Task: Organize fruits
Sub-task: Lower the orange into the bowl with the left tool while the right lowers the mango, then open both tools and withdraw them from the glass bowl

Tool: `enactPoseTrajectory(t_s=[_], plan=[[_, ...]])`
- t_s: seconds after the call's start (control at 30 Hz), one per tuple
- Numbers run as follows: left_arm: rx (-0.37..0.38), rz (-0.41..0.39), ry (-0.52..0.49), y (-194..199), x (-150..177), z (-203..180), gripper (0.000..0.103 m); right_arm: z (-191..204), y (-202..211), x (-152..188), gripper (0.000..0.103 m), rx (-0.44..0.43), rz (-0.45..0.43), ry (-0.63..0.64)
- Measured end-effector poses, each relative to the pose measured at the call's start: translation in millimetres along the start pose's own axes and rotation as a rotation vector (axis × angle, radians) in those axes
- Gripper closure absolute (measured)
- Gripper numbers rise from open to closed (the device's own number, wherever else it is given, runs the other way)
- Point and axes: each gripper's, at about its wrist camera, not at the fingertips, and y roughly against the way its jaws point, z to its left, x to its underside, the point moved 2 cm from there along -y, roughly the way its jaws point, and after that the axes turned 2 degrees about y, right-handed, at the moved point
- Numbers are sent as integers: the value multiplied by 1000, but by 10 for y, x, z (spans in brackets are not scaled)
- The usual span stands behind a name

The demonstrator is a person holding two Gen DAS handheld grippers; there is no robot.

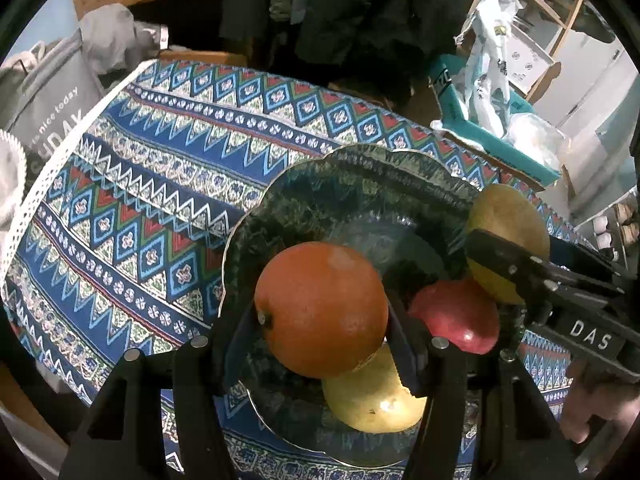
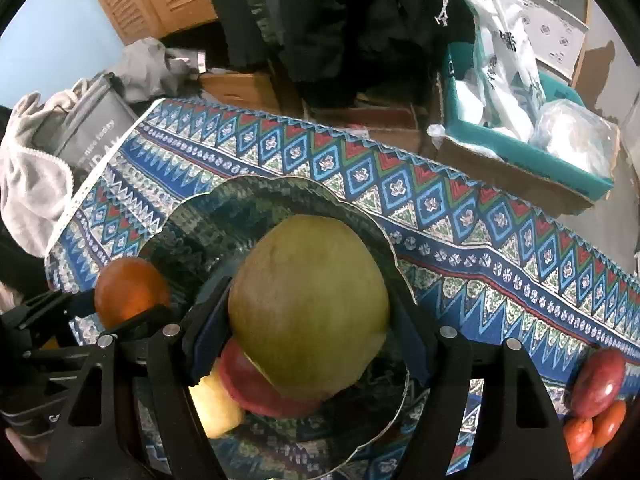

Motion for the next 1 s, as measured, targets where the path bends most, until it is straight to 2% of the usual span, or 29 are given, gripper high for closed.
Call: enactPoseTrajectory(t_s=[0.2, 0.27, 0.37, 0.63, 0.93, 1.0], plan=[[-10, 47, 17, -107, 42, 35, 40, -71, -61, 25, 28, 12, 20, -22], [-16, 19, 17, -59, 26, 41, 38, -80, -17, 11, 28, -15, 1, -31], [-6, -8, 9, 23, -8, 22, 29, -34, 62, -41, 28, -7, -24, -9], [-8, -20, -18, 113, 17, -58, 29, -2, 212, -62, 28, 20, -60, 10], [-14, -82, -75, 364, 27, -225, 28, -74, 467, -35, 28, 91, -104, 13], [-14, -94, -87, 415, 33, -258, 26, -85, 530, -25, 28, 110, -114, 16]])
